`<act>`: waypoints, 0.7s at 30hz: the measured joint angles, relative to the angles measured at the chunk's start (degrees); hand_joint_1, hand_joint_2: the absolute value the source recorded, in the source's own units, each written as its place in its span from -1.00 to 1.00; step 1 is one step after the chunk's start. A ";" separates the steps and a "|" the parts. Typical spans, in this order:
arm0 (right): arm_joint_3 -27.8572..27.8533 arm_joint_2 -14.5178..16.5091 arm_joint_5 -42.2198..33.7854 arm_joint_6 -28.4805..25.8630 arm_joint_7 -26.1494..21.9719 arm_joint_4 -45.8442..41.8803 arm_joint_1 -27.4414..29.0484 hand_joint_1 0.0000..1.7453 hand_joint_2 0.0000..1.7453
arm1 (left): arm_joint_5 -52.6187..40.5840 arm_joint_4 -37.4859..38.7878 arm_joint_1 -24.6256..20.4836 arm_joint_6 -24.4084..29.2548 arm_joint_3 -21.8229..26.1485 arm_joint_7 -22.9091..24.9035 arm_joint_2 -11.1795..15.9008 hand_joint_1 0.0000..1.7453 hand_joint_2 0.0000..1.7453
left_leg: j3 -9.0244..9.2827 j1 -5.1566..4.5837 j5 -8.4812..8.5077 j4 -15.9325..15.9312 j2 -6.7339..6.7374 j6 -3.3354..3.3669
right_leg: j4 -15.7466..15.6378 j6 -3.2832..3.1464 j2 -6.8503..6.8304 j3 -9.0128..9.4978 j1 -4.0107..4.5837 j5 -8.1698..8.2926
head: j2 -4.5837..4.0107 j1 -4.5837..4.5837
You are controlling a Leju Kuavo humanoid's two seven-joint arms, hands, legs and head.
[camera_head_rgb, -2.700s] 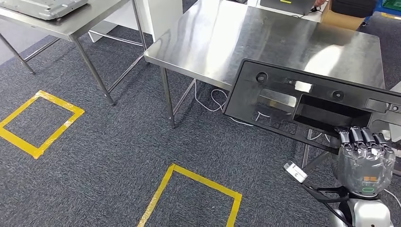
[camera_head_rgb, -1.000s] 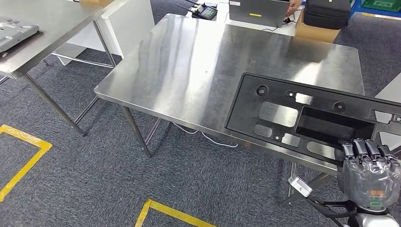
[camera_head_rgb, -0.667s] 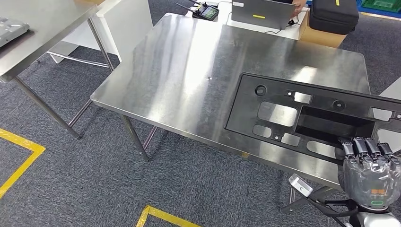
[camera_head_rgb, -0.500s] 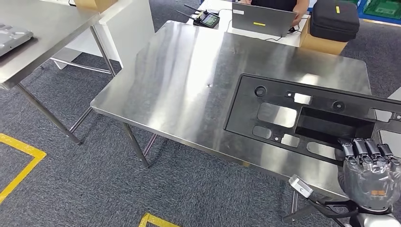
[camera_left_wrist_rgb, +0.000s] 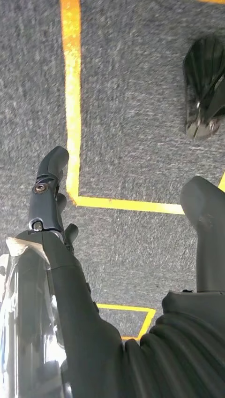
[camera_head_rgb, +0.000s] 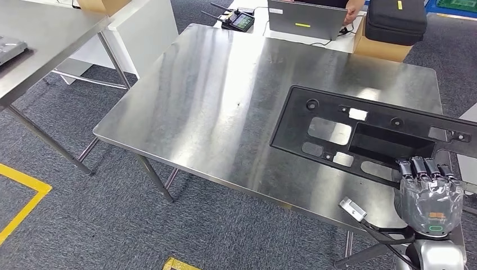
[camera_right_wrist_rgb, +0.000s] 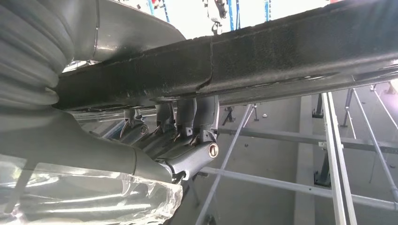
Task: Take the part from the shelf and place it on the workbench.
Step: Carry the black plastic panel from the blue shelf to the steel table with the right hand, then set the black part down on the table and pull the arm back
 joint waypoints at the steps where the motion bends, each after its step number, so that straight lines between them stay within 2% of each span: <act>1: 0.05 0.11 -0.08 0.04 0.02 0.49 -0.28 1.00 1.00 | -0.03 -0.05 -0.03 0.17 -0.01 -0.22 0.13 -1.00 1.00 | 1.04 -0.52 1.19 -2.50 0.00 0.70 | -0.19 0.10 0.00 0.20 -0.11 -0.06 | 0.00 0.16; 2: 0.11 0.29 -0.20 0.19 0.06 1.01 -0.55 1.00 1.00 | -0.07 -0.10 -0.05 0.42 -0.02 -0.57 0.25 -1.00 1.00 | 1.59 -0.94 1.66 -3.77 -0.03 1.07 | -0.39 0.29 -0.02 0.37 -0.37 -0.11 | 0.00 0.26; 4: 0.33 0.65 -0.45 0.59 0.14 1.98 -1.01 1.00 1.00 | -0.10 -0.15 -0.07 0.92 -0.02 -1.39 0.36 -1.00 1.00 | 2.56 -1.19 2.06 -5.11 -0.06 1.17 | -0.90 0.77 -0.04 0.73 -0.56 -0.07 | 0.00 0.15; 6: 0.67 0.93 -0.74 1.00 0.18 2.92 -1.55 1.00 1.00 | -0.05 -0.16 -0.06 1.13 0.01 -2.21 0.38 -1.00 1.00 | 4.09 -0.77 3.15 -7.17 -0.01 1.64 | 0.09 1.05 -0.03 0.40 -0.48 -0.66 | 0.00 0.07; 7: 0.80 0.99 -0.97 1.31 0.19 3.47 -1.96 1.00 1.00 | 0.04 -0.17 -0.06 1.11 0.02 -2.78 0.37 -1.00 1.00 | 4.81 -0.40 3.66 -8.09 0.04 1.78 | 2.04 1.13 0.00 -0.43 -0.43 -1.65 | 0.00 0.10; 9: 0.96 1.28 -1.89 2.55 0.19 5.08 -2.92 1.00 1.00 | 0.40 -0.16 -0.06 0.76 0.04 -4.66 0.23 -1.00 1.00 | 5.11 0.06 3.91 -8.54 0.08 1.54 | 8.85 1.46 0.06 -3.60 -0.97 -4.73 | 0.00 0.11; 10: 1.09 1.55 -2.63 3.50 0.08 6.24 -3.47 1.00 1.00 | 0.55 -0.15 -0.06 0.56 0.04 -5.85 0.14 -1.00 1.00 | 5.08 0.29 3.85 -8.49 0.06 1.26 | 11.91 1.93 0.05 -5.09 -1.40 -5.80 | 0.00 0.10; 11: 1.27 1.88 -3.53 4.55 -0.08 7.61 -4.08 1.00 1.00 | 0.64 -0.15 -0.05 0.29 0.05 -7.07 0.02 -1.00 1.00 | 5.04 0.56 3.74 -8.37 0.00 0.91 | 13.52 2.64 0.02 -5.90 -1.91 -6.16 | 0.00 0.08; 12: 1.48 2.24 -4.50 5.59 -0.29 9.13 -4.88 1.00 1.00 | 0.64 -0.15 -0.04 -0.05 0.05 -8.11 -0.09 -1.00 1.00 | 4.98 0.93 3.55 -8.07 -0.05 0.42 | 12.72 3.64 -0.01 -5.54 -2.48 -5.48 | 0.00 0.08; 14: 1.93 2.99 -6.23 7.43 -0.80 12.62 -7.07 1.00 1.00 | 0.65 -0.15 -0.13 -1.44 0.07 -9.77 -0.23 -1.00 1.00 | 4.59 1.81 2.66 -6.52 -0.11 -1.04 | 6.13 5.96 -0.03 -2.24 -3.62 -2.67 | 0.00 0.12; 15: 2.21 3.46 -6.82 8.31 -0.99 14.65 -8.37 1.00 1.00 | 0.68 -0.17 -0.24 -2.38 0.17 -10.30 -0.12 -1.00 1.00 | 4.13 2.08 1.98 -5.39 -0.14 -1.88 | 3.10 6.66 0.13 -0.57 -3.87 -1.65 | 0.00 0.29; 16: 2.44 3.86 -7.17 9.09 -1.13 16.71 -9.68 1.00 1.00 | 0.72 -0.18 -0.37 -3.27 0.32 -10.65 -0.07 -1.00 1.00 | 3.60 2.20 1.36 -4.28 -0.17 -2.60 | 1.47 6.56 0.33 0.39 -3.90 -1.26 | 0.00 0.39; 17: 2.69 4.37 -7.33 9.69 -1.21 19.08 -10.91 1.00 1.00 | 0.77 -0.19 -0.50 -4.00 0.54 -10.87 -0.04 -1.00 1.00 | 3.16 2.21 0.90 -3.44 -0.20 -3.11 | 1.21 6.02 0.53 0.59 -3.75 -1.47 | 0.00 0.33; 19: 3.15 5.38 -7.20 10.15 -1.21 24.20 -13.23 1.00 1.00 | 0.88 -0.18 -0.57 -4.83 1.02 -11.11 -0.17 -1.00 1.00 | 2.72 2.37 0.57 -2.76 -0.29 -3.49 | 1.86 4.50 0.70 0.30 -3.51 -1.74 | 0.00 0.04; 21: 3.68 6.42 -6.84 10.05 -1.21 29.29 -15.62 1.00 1.00 | 1.09 -0.17 -0.51 -5.28 1.40 -11.36 -0.23 -1.00 1.00 | 2.17 2.75 -0.22 -1.55 -0.24 -3.82 | 1.92 3.77 0.68 0.22 -3.47 -1.72 | 0.00 -0.20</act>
